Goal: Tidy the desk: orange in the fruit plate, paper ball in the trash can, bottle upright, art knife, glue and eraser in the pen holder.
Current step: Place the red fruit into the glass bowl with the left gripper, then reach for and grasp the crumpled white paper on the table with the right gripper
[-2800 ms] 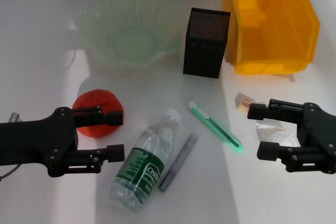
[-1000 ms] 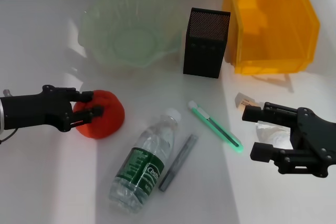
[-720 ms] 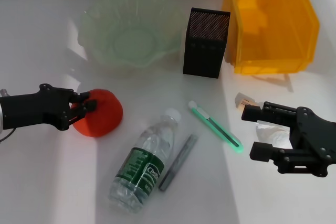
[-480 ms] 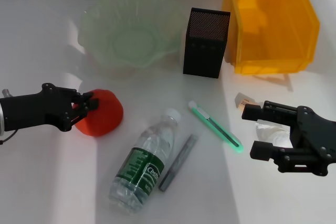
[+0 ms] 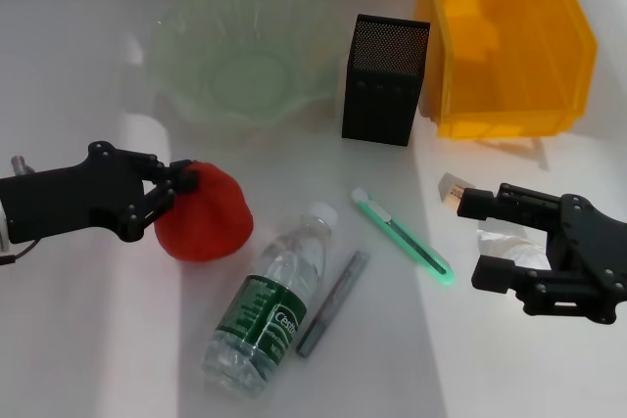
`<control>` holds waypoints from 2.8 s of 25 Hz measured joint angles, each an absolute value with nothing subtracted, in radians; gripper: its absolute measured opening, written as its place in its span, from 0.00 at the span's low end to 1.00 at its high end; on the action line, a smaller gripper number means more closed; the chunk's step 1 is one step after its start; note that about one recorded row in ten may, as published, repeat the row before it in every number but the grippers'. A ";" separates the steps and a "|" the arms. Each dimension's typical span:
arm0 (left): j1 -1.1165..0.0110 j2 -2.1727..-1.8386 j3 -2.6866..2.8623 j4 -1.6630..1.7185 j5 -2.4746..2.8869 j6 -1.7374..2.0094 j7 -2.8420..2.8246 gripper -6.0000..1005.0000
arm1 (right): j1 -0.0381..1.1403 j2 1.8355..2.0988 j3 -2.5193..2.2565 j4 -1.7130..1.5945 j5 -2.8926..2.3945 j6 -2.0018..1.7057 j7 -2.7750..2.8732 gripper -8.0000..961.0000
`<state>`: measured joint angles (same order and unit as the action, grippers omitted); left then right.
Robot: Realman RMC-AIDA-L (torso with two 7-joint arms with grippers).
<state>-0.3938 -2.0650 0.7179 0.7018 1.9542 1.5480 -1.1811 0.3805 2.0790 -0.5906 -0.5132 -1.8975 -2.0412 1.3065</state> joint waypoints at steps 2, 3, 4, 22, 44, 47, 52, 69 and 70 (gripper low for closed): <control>-0.394 -2.065 0.718 0.701 1.920 1.553 -1.180 0.08 | 0.380 2.079 -0.590 -0.510 -1.898 -2.041 1.306 0.83; -0.394 -2.065 0.718 0.701 1.905 1.555 -1.180 0.08 | 0.378 2.079 -0.589 -0.506 -1.897 -2.041 1.303 0.83; -0.395 -2.065 0.718 0.701 1.887 1.557 -1.180 0.07 | 0.378 2.079 -0.589 -0.506 -1.897 -2.041 1.303 0.83; -0.695 -2.078 0.723 0.408 1.558 1.086 -1.228 0.06 | 0.391 2.082 -0.539 -0.351 -1.894 -2.040 1.169 0.83; -0.411 -2.006 0.784 0.553 1.494 1.602 -1.404 0.72 | 0.326 2.064 -0.262 -0.453 -1.896 -2.038 1.319 0.82; -0.371 -1.979 0.800 0.603 1.591 1.697 -1.436 0.81 | 0.316 2.058 -0.218 -0.607 -1.901 -2.031 1.428 0.82; -0.315 -1.976 0.804 0.695 1.700 1.814 -1.428 0.84 | 0.340 2.046 -0.294 -0.932 -1.948 -2.035 1.709 0.82; -0.323 -2.003 0.797 0.747 1.806 1.820 -1.415 0.84 | 0.506 2.080 -1.093 -1.634 -2.589 -2.019 2.314 0.82; -0.323 -2.003 0.797 0.747 1.806 1.820 -1.415 0.84 | 0.508 2.080 -1.114 -1.609 -2.602 -1.991 2.320 0.81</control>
<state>-0.3233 -2.0032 0.7972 0.7468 1.8056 1.8198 -1.4151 0.5083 2.0799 -1.1145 -1.6092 -2.6017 -1.9905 2.3202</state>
